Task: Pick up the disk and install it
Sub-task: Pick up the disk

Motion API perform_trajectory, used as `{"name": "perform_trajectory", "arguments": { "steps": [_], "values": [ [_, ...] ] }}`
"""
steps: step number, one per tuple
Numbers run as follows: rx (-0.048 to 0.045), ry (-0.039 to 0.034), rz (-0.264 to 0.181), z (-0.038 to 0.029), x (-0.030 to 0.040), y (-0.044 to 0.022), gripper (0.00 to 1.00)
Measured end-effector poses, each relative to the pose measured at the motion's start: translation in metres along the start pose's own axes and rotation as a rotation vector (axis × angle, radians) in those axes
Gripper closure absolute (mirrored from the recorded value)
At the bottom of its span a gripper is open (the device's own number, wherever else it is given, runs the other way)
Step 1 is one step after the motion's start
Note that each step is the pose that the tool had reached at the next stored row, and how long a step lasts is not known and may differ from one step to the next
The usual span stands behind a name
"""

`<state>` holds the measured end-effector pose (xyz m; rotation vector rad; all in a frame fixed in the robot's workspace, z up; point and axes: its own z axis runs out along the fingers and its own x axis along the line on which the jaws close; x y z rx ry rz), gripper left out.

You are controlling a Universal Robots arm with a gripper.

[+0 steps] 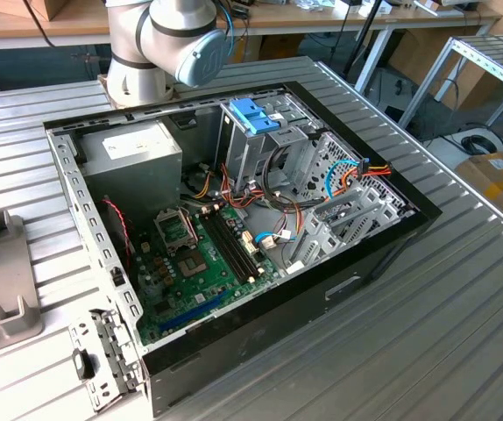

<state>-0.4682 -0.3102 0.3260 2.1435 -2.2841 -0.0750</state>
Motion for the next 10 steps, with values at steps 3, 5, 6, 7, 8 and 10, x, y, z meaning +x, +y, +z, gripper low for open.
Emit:
{"name": "perform_trajectory", "arguments": {
  "steps": [3, 5, 6, 7, 8, 10],
  "values": [
    [0.0000, 0.0000, 0.000, -0.0028, -0.0001, 0.0001, 0.63],
    [0.0000, -0.0001, 0.000, -0.0052, -0.0001, 0.0002, 0.63],
    [0.0000, 0.0000, 0.000, -0.0059, -0.0002, 0.0002, 0.63],
    [0.0000, 0.0000, 0.000, -0.0067, -0.0002, 0.0003, 0.63],
    [-0.0001, -0.0001, 0.000, -0.0078, -0.0002, 0.0003, 0.63],
    [0.0000, -0.0001, 0.000, -0.0093, -0.0002, 0.0004, 0.63]
  ]
}}
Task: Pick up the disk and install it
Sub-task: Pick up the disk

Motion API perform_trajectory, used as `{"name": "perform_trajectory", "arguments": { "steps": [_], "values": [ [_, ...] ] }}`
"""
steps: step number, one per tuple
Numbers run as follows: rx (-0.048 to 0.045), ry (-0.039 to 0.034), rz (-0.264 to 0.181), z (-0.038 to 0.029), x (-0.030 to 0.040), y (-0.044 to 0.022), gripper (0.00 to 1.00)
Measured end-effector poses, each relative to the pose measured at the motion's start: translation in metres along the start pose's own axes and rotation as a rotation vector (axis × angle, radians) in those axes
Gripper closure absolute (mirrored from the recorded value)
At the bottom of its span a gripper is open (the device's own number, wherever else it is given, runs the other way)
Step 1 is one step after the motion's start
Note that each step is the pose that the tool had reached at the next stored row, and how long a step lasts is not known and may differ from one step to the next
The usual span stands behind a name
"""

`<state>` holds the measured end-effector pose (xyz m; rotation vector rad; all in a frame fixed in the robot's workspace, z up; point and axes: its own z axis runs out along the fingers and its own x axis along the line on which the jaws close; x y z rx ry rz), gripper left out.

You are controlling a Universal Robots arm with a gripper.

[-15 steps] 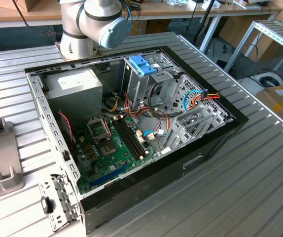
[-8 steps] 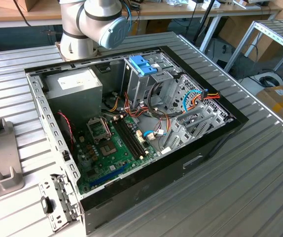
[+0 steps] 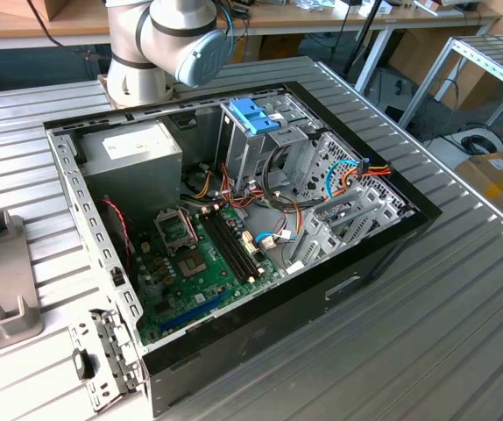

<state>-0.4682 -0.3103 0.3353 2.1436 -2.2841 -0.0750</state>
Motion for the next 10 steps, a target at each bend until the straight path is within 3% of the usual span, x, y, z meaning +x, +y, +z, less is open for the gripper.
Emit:
{"name": "perform_trajectory", "arguments": {
  "steps": [10],
  "values": [
    [-0.0001, 0.0000, 0.000, -0.0062, -0.0002, 0.0002, 0.63]
  ]
}}
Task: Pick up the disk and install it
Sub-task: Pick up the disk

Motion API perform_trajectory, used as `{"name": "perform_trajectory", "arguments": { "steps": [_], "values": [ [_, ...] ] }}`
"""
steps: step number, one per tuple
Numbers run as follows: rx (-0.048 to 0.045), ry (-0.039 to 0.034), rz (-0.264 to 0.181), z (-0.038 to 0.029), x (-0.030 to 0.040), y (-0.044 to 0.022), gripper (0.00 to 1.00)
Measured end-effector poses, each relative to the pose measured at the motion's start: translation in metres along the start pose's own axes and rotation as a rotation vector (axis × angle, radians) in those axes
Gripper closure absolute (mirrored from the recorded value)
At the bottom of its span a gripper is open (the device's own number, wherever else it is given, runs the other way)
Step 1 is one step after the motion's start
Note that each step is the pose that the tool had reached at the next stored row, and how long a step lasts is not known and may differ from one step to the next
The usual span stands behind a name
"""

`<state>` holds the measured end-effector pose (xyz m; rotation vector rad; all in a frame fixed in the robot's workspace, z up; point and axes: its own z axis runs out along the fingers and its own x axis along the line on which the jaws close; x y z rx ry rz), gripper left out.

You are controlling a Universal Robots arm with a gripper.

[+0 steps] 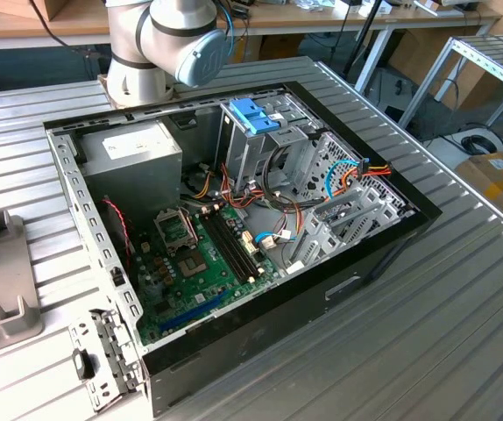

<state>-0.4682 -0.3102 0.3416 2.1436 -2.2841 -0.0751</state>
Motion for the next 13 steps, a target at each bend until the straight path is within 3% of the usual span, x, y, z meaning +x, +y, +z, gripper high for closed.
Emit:
{"name": "perform_trajectory", "arguments": {
  "steps": [13],
  "values": [
    [0.0000, 0.0000, 0.000, -0.0047, -0.0001, 0.0002, 0.63]
  ]
}}
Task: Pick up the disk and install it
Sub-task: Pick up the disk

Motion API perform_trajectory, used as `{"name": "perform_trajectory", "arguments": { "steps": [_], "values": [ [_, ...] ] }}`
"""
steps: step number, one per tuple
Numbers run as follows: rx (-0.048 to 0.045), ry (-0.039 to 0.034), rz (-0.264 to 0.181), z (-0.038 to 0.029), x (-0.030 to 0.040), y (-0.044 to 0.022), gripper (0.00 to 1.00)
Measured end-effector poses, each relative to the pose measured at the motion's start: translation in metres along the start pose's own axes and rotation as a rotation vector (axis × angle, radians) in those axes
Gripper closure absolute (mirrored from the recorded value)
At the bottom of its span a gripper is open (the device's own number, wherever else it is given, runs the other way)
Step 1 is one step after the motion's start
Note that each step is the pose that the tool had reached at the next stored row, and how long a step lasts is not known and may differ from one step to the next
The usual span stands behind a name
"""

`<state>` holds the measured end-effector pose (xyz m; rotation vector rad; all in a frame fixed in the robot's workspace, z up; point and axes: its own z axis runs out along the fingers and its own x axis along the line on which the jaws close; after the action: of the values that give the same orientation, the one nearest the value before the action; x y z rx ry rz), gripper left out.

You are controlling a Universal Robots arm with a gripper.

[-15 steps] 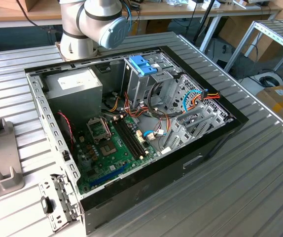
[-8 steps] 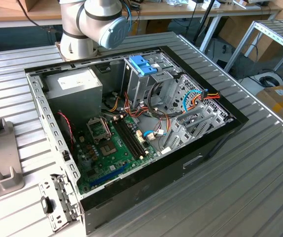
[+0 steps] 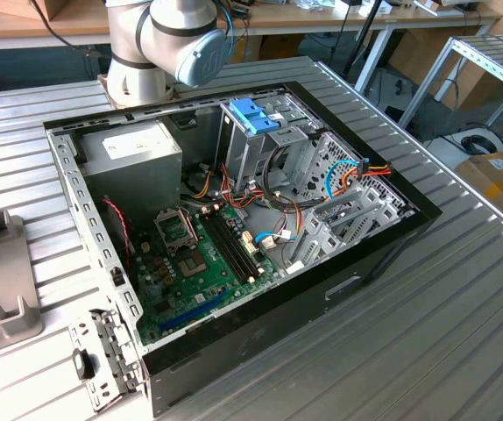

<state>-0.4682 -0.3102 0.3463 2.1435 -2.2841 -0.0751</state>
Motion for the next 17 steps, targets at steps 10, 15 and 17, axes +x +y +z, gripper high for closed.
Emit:
{"name": "perform_trajectory", "arguments": {
  "steps": [10, 15, 17],
  "values": [
    [0.0000, 0.0000, 0.000, -0.0041, -0.0001, 0.0001, 0.63],
    [0.0000, 0.0000, 0.000, -0.0073, -0.0002, 0.0003, 0.63],
    [0.0001, 0.0000, 0.000, -0.0082, -0.0002, 0.0003, 0.63]
  ]
}}
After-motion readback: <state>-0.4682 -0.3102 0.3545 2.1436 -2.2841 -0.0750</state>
